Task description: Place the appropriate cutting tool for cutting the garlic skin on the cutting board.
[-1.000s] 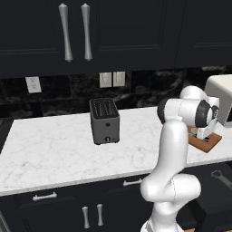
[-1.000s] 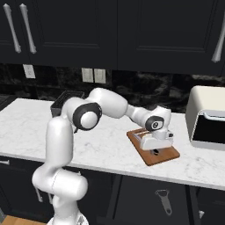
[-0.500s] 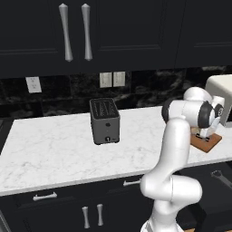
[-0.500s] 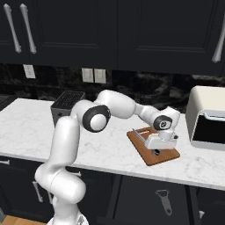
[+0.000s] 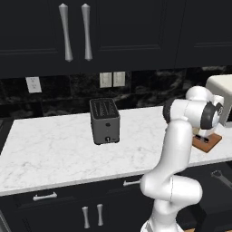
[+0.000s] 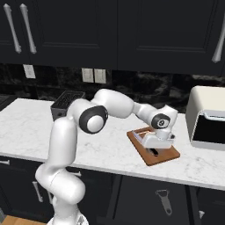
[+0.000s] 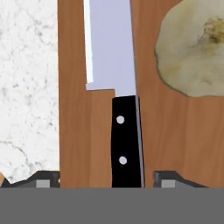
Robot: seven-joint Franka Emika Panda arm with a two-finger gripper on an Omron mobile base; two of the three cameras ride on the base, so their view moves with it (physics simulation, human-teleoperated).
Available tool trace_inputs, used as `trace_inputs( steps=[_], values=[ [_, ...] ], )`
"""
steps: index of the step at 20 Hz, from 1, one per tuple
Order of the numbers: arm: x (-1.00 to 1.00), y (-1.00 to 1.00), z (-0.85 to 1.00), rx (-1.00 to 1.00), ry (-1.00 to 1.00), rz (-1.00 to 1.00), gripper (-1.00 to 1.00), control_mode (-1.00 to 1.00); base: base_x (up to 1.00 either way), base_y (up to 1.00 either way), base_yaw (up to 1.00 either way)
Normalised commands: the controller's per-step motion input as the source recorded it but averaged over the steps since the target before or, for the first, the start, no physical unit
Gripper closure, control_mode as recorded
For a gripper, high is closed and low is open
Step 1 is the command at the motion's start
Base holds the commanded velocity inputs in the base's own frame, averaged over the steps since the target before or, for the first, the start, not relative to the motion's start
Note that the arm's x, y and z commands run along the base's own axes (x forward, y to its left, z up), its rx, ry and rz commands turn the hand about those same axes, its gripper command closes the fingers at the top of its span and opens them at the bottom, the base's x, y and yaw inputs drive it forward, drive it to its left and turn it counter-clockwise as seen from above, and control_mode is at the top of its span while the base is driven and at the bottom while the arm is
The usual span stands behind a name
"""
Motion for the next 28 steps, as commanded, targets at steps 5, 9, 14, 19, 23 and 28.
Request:
trace_inputs(
  steps=[5,9,14,19,23,28],
  values=[
    [-0.29,0.03,0.13,-0.09,-0.12,0.0,-1.0,-1.0,0.0,0.0,0.0],
    [-0.59,0.0,0.39,-0.16,-0.28,0.0,-1.0,-1.0,0.0,0.0,0.0],
    [-0.64,0.04,0.39,-0.14,-0.29,-0.02,-1.0,-1.0,0.0,0.0,0.0],
    [-0.61,0.08,0.59,-0.03,-0.18,-0.05,-1.0,-1.0,0.0,0.0,0.0],
    [-0.59,0.13,0.94,-0.01,-0.03,-0.13,-1.0,-1.0,0.0,0.0,0.0],
    [-0.92,0.09,0.97,0.0,0.0,-0.15,-1.0,-1.0,0.0,0.0,0.0]
  ],
)
